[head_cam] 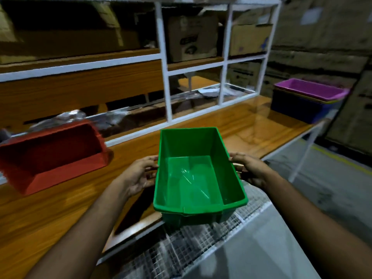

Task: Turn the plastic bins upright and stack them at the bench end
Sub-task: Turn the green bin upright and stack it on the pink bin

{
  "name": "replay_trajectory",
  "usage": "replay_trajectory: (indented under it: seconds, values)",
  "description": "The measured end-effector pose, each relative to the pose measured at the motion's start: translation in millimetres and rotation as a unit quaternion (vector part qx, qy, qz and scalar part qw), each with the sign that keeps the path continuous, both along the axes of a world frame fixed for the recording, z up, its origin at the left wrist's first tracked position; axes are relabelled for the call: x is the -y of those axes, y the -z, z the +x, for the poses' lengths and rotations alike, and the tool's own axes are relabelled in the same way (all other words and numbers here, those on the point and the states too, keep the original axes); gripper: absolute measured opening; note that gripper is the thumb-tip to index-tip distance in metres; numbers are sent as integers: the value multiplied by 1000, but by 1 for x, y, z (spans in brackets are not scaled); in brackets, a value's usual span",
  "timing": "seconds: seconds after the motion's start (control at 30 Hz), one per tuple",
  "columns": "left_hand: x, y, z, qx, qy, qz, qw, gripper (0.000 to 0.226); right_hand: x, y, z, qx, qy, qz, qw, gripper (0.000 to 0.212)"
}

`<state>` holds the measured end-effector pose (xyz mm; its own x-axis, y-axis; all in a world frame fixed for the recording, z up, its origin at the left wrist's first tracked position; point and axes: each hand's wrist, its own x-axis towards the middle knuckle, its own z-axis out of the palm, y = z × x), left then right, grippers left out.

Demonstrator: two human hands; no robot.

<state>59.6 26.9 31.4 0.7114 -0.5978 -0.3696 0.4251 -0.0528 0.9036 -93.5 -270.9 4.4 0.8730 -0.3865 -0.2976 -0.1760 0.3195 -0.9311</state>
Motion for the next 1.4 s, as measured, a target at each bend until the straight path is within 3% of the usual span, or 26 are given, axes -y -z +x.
replay_trajectory:
  seconds: [0.47, 0.73, 1.1, 1.33, 1.4]
  values:
    - [421, 4, -109, -16, 200, -25, 979, 37, 328, -7, -215, 21, 238, -20, 971, 24]
    - [603, -28, -141, 21, 270, -22, 962, 43, 475, -33, -269, 55, 316, -44, 946, 26]
    - [823, -105, -87, 42, 306, -111, 944, 26, 675, -102, -227, 117, 343, -52, 931, 29]
    - [893, -137, -27, 38, 272, -140, 951, 28, 777, -133, -154, 130, 305, -72, 941, 39]
    - [906, -136, -10, 28, 250, -142, 957, 28, 804, -133, -129, 129, 285, -60, 948, 33]
